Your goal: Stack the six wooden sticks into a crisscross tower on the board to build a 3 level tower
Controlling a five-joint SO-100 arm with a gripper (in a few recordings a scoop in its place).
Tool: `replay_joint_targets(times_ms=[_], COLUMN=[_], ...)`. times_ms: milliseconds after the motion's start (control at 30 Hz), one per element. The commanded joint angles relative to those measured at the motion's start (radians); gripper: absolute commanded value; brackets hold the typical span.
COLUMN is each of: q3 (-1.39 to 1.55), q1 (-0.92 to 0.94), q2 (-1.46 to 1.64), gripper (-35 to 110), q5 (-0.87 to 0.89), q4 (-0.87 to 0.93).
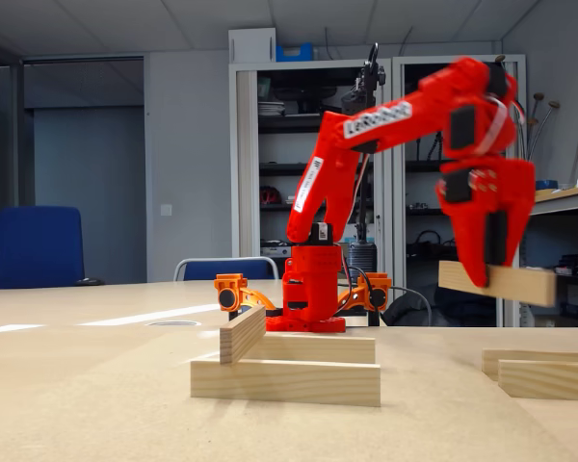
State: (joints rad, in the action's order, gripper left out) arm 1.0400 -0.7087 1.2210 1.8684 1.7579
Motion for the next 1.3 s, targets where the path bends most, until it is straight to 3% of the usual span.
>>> replay_joint_targets(times_ms=[0,200,567,1267], q3=[-0.009,-0.002,-0.002,0.129], q1=[0.141,0.330,0.445,0.449], q2=[0.074,0.061,0.023,-0.015], gripper=[0,1,1,1], q5=[0.034,-0.018,-0.069,-0.100], q4=[0.002,-0.034,-0.074,-0.199])
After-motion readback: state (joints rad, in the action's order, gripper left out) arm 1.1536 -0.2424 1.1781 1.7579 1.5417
